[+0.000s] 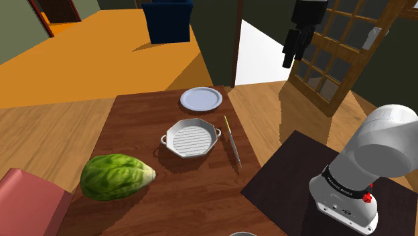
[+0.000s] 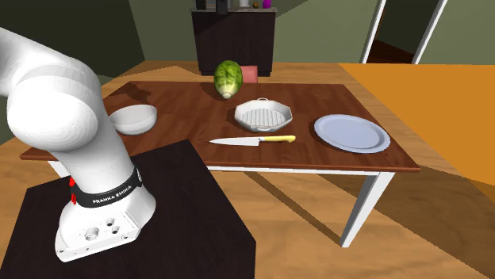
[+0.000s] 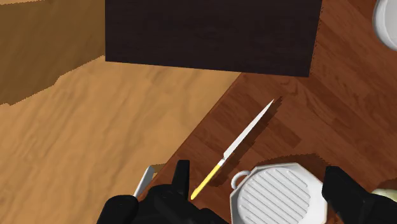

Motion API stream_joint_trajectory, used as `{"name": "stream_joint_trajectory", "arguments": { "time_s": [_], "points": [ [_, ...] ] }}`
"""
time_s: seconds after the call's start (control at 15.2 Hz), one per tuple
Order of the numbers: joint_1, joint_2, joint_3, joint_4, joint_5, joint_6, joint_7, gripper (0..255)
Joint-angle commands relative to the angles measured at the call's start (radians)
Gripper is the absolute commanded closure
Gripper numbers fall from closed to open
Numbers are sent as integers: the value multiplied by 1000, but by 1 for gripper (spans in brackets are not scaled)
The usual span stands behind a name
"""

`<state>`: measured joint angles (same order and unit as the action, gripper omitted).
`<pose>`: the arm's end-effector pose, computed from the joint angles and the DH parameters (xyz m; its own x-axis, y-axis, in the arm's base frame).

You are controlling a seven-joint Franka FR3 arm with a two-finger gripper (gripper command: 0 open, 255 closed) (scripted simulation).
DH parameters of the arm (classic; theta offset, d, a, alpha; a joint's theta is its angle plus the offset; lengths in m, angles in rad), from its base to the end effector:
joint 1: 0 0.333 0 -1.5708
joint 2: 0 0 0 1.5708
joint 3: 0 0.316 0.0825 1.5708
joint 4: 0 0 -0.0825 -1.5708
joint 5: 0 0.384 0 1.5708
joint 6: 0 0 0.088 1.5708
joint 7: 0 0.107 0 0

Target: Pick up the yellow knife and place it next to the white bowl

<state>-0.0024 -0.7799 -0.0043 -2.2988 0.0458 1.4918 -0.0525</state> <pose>0.3007 0.0027 0.6088 0.9984 0.0507 -0.0244 0.0494 -0.9975 -0.0501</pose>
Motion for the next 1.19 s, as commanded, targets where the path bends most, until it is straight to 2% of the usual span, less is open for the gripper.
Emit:
{"name": "stream_joint_trajectory", "arguments": {
  "time_s": [0.0, 0.59, 1.12],
  "points": [
    [0, 0, 0, 0, 0, 0, 0, 0],
    [-30, 68, 105, -239, 58, 326, 202, 0],
    [-57, 264, 202, -352, 93, 650, 384, 0]
  ]
}}
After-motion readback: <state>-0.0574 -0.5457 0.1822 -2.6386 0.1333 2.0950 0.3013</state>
